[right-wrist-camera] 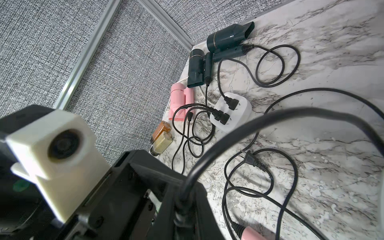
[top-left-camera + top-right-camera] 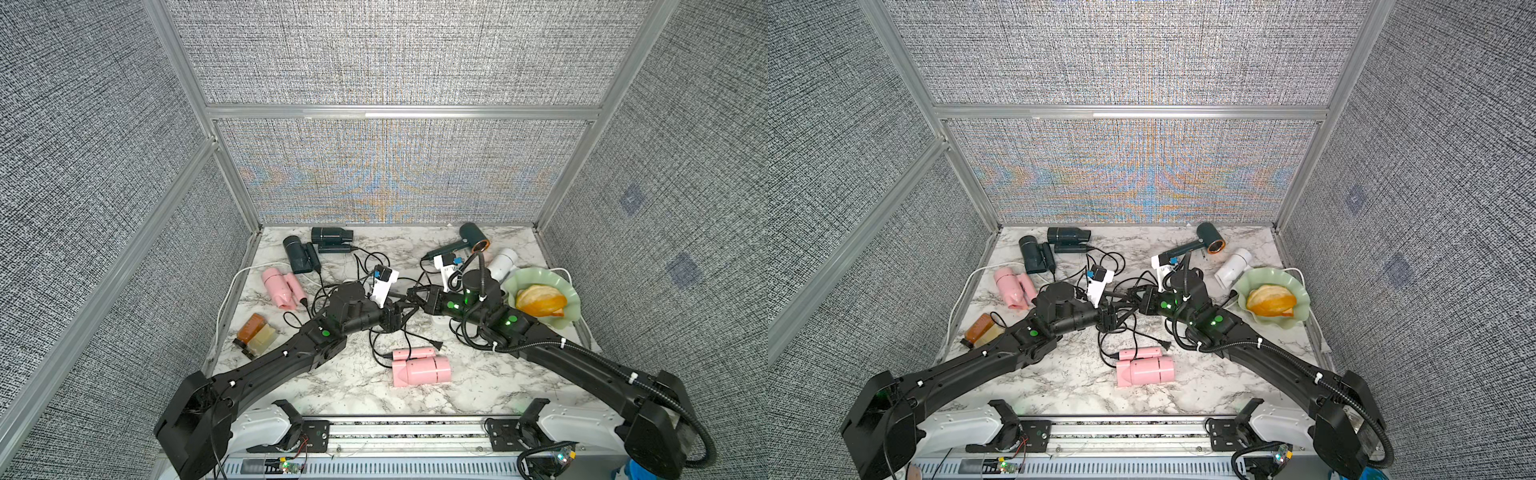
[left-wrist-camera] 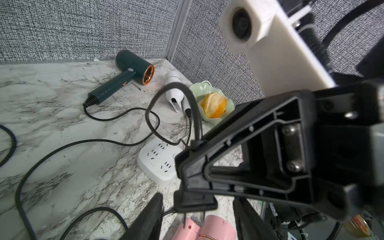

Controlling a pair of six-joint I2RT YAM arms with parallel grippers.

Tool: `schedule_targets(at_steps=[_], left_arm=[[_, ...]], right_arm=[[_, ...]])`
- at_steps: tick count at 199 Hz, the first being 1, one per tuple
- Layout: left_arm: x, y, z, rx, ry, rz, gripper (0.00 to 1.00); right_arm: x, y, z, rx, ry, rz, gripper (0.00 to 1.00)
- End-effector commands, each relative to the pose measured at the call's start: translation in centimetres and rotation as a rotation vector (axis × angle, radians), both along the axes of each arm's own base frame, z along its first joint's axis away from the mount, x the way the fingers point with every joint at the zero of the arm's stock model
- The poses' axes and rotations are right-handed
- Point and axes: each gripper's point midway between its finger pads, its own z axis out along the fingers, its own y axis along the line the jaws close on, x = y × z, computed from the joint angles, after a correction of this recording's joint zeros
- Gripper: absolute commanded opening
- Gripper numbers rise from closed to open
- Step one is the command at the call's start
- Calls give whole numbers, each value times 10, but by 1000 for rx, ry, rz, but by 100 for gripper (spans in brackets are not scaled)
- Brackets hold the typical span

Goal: Charge the blow dryers
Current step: Pick up the plug from the center of the board.

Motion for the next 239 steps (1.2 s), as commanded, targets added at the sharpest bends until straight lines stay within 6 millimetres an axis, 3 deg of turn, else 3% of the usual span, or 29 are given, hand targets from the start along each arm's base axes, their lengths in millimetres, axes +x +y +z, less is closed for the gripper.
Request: schedule_targets(at_steps=[1, 42, 120, 170, 182, 188, 239], left_arm=[[5, 0, -1, 39, -40, 14, 55], [7, -2, -2, 80, -62, 21, 43], [8, 1, 5, 114, -94, 30, 35], [6, 6, 7, 121, -112, 58, 37], [3, 8, 11, 118, -141, 62, 38], [2, 8, 11, 120, -153, 57, 38], [-11, 5, 11, 168, -188, 6, 38]], right_arm=[[-2, 3, 5, 9, -3, 18, 11], [-1, 5, 1, -8, 9, 31, 11], [-3, 12, -4, -26, 11, 75, 11], [-7, 17, -2, -27, 14, 107, 11], [-9, 16, -11, -53, 29, 114, 11], [-6, 19, 3, -42, 5, 120, 11], [-9, 20, 2, -30, -2, 136, 11]])
